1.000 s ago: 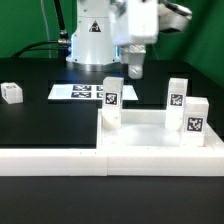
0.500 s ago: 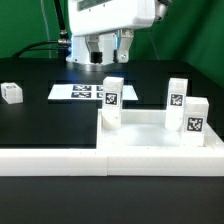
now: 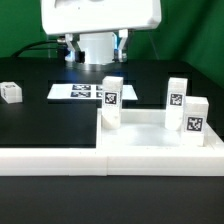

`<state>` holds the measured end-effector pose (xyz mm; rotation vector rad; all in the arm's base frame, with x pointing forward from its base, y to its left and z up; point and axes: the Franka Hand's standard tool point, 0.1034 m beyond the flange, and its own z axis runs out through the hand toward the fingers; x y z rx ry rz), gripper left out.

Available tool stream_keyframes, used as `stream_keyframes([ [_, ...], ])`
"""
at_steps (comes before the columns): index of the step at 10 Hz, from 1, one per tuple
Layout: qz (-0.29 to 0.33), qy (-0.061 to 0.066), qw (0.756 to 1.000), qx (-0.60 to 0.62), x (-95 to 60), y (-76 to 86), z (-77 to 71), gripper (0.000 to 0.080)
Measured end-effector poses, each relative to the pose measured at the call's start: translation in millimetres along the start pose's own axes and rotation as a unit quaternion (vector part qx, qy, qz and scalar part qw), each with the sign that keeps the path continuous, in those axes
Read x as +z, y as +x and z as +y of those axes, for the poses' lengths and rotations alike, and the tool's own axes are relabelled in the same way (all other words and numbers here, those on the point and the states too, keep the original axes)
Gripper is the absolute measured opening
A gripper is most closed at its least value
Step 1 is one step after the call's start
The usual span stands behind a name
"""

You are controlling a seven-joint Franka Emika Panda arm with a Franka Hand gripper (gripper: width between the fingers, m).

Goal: Assemble square table

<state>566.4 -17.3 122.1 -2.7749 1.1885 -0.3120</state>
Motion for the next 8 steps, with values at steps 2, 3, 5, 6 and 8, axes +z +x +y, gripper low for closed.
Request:
stream_keyframes([
  [2, 0.0, 0.0, 1.0, 0.0, 0.0, 0.0, 0.0, 0.0649],
  [3, 0.0, 0.0, 1.0, 0.0, 0.0, 0.0, 0.0, 0.0649],
  [5, 0.0, 0.0, 1.0, 0.0, 0.0, 0.0, 0.0, 0.0649],
  [6, 0.0, 0.0, 1.0, 0.0, 0.0, 0.0, 0.0, 0.0649],
  [8, 0.0, 0.0, 1.0, 0.0, 0.0, 0.0, 0.0, 0.0649],
])
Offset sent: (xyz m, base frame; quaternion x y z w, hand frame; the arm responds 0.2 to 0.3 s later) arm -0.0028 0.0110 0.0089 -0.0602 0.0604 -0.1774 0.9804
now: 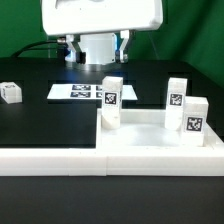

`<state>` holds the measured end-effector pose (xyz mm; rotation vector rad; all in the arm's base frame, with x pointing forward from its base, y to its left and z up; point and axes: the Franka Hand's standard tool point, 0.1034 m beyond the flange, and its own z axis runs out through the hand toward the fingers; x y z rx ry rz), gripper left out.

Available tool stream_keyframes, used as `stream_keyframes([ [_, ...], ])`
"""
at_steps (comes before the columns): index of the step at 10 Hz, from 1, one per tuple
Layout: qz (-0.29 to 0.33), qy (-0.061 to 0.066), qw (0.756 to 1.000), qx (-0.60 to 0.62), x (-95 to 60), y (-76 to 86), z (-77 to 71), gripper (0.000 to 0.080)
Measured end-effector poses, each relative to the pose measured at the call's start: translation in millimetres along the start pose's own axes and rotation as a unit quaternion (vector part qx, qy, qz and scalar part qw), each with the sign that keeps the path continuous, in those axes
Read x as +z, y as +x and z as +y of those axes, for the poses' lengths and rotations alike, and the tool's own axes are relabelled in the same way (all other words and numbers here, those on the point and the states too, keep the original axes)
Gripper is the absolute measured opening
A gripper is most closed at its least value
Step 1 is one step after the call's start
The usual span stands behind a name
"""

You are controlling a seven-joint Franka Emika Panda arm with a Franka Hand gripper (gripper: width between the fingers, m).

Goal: Assemble square table

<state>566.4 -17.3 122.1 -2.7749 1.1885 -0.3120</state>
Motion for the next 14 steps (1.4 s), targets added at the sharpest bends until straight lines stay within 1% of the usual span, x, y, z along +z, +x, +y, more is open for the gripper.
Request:
stream_keyframes([
  [1, 0.002, 0.0, 0.995, -0.103, 0.3, 3.8, 5.0, 0.0649],
  [2, -0.001, 0.001, 0.992, -0.124, 0.3, 6.1, 16.6, 0.0649],
  [3, -0.002, 0.0, 0.997, -0.079, 0.5, 9.4, 20.4, 0.0649],
  [4, -0.002, 0.0, 0.996, -0.089, 1.3, 7.6, 18.7, 0.0649],
  [5, 0.003, 0.002, 0.993, -0.115, 0.3, 10.5, 30.3, 0.0649],
  [6, 0.002, 0.003, 0.989, -0.149, -3.1, 14.9, 55.4, 0.0649],
  [7, -0.001, 0.004, 0.986, -0.165, -4.6, 21.9, 84.2, 0.0649],
  [8, -0.002, 0.0, 0.98, -0.197, -3.1, 29.6, 108.3, 0.0649],
  [9, -0.006, -0.008, 0.967, -0.254, 0.7, 34.7, 129.3, 0.0649],
  [10, -0.009, -0.013, 0.955, -0.296, 5.1, 38.2, 143.4, 0.0649],
  [12, -0.012, -0.017, 0.939, -0.345, 5.0, 39.0, 143.0, 0.0649],
  [14, -0.014, -0.022, 0.913, -0.407, 4.9, 40.8, 145.2, 0.0649],
])
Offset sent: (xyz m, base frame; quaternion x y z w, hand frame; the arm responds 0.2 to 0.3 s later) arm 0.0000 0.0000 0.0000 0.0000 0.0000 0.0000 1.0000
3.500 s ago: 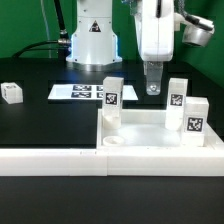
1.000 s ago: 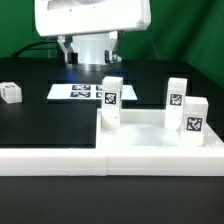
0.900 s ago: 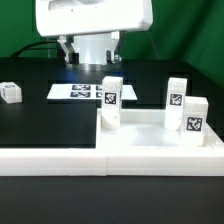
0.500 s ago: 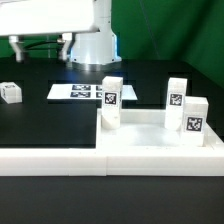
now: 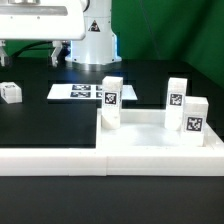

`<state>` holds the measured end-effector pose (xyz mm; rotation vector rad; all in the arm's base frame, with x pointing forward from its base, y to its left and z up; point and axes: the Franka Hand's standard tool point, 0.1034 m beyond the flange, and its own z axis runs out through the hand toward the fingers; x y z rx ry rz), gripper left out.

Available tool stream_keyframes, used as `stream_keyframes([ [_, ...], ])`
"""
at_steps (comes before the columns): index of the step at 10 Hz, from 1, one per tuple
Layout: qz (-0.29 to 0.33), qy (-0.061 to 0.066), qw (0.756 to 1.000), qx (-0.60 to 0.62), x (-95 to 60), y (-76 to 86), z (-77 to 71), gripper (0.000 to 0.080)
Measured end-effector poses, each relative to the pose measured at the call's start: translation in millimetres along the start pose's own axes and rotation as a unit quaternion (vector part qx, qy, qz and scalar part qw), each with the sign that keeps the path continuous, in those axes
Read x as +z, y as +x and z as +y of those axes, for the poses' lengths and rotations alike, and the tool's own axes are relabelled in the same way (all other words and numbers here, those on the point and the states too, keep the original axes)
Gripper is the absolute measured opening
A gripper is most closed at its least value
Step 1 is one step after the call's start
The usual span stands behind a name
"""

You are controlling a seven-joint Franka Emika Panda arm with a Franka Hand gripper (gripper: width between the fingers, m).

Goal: Assemble square table

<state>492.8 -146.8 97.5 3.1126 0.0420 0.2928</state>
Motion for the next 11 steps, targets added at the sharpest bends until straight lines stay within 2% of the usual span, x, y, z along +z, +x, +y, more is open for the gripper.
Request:
stream_keyframes([
  [1, -0.006, 0.0, 0.999, -0.049, 2.5, -4.1, 4.0, 0.0649],
  [2, -0.026, 0.012, 0.994, -0.101, 11.6, -17.8, 12.1, 0.0649],
  [3, -0.058, 0.035, 0.99, -0.126, 17.3, -26.2, 5.9, 0.0649],
  [4, -0.075, 0.044, 0.984, -0.155, 23.5, -30.4, 5.0, 0.0649],
  [5, -0.062, 0.016, 0.978, -0.199, 32.8, -40.2, 14.7, 0.0649],
  [6, -0.07, 0.022, 0.971, -0.229, 32.2, -43.8, 12.1, 0.0649],
  [8, -0.075, 0.022, 0.952, -0.296, 32.0, -44.9, 15.8, 0.0649],
  [9, -0.086, 0.031, 0.95, -0.298, 33.1, -49.6, 15.0, 0.0649],
  [10, -0.113, 0.047, 0.95, -0.288, 34.4, -59.4, 14.9, 0.0649],
  [11, -0.124, 0.042, 0.949, -0.288, 34.3, -63.3, 18.1, 0.0649],
])
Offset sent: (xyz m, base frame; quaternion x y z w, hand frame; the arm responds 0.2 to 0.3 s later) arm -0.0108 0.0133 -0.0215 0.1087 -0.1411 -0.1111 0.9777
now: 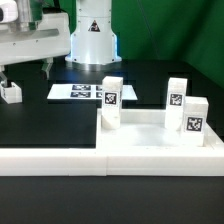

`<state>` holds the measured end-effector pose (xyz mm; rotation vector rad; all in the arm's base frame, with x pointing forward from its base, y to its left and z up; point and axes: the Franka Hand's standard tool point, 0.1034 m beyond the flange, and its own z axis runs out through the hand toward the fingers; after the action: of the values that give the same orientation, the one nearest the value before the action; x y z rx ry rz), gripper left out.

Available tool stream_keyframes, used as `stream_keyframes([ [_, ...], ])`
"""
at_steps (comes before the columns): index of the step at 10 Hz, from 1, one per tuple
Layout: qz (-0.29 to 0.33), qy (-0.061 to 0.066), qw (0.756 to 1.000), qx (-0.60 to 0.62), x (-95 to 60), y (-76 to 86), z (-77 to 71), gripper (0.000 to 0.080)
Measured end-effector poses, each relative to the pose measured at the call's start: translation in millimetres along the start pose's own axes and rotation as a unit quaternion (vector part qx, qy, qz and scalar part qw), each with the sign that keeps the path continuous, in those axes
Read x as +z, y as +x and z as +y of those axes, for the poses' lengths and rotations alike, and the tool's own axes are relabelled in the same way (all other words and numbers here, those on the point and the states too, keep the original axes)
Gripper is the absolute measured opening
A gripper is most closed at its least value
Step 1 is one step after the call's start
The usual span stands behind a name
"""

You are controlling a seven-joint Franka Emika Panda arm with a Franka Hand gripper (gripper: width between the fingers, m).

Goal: Assemble square table

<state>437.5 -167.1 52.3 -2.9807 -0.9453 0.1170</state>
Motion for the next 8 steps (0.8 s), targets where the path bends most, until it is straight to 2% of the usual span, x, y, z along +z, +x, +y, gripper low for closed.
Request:
stream_keyframes([
  [2, -0.07, 0.005, 0.998, 0.01, 0.2, -1.4, -8.1, 0.0649],
  [3, -0.095, -0.001, 0.996, 0.004, 2.1, 1.2, -6.0, 0.0649],
  [5, -0.138, 0.013, 0.99, 0.009, 6.8, 4.4, -12.6, 0.0649],
  [6, -0.151, 0.015, 0.988, 0.005, 8.0, 8.6, -14.1, 0.0649],
  [7, -0.183, 0.024, 0.983, 0.01, 10.2, 8.0, -18.5, 0.0649],
  [8, -0.207, 0.031, 0.978, 0.006, 13.7, 4.9, -16.9, 0.0649],
])
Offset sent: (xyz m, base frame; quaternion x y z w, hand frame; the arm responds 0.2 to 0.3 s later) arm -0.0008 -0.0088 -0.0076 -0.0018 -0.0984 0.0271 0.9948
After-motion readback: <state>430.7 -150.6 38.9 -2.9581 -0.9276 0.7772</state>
